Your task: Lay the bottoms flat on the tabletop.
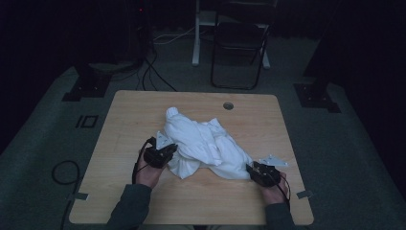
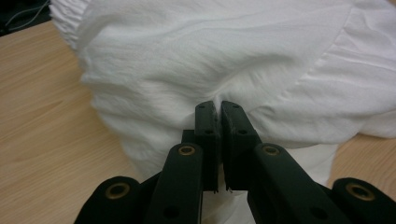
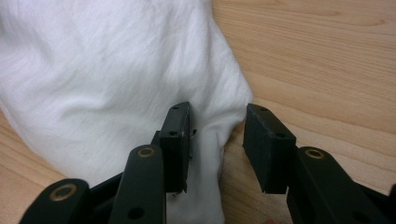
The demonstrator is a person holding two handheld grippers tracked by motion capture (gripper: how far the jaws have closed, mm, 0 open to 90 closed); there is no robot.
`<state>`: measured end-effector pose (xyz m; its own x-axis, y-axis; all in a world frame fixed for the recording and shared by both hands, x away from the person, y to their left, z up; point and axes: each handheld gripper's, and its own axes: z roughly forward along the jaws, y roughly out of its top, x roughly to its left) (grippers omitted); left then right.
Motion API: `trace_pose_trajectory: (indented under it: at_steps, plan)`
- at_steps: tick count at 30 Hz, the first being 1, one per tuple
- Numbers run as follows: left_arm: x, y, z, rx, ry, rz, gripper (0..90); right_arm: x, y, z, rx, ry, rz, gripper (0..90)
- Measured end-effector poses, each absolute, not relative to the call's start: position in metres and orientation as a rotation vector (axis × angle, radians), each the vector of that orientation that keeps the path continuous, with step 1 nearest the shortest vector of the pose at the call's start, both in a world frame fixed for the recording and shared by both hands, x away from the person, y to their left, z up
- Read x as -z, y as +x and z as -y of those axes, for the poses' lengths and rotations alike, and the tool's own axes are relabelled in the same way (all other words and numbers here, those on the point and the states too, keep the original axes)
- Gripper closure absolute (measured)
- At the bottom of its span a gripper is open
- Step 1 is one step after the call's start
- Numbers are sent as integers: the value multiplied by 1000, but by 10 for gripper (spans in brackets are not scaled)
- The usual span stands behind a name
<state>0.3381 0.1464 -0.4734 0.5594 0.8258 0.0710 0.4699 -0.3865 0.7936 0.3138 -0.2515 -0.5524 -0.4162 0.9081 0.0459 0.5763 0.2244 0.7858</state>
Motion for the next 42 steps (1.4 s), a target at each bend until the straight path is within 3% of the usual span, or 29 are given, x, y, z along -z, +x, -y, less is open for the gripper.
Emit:
trace_pose_trajectory:
  at_steps: [19, 31, 36, 42]
  plan:
    - [484, 331, -194, -626, 1996, -1158, 834, 552, 313, 251, -1045, 1363, -2079, 611]
    - [495, 318, -247, -641, 1890, -1316, 787, 552, 313, 251, -1045, 1363, -2078, 611]
    - [487, 308, -252, -650, 1868, -1301, 732, 552, 313, 251, -1045, 1364, -2078, 610]
    - [477, 308, -234, -631, 1875, -1233, 584, 552, 313, 251, -1038, 1362, -2075, 601]
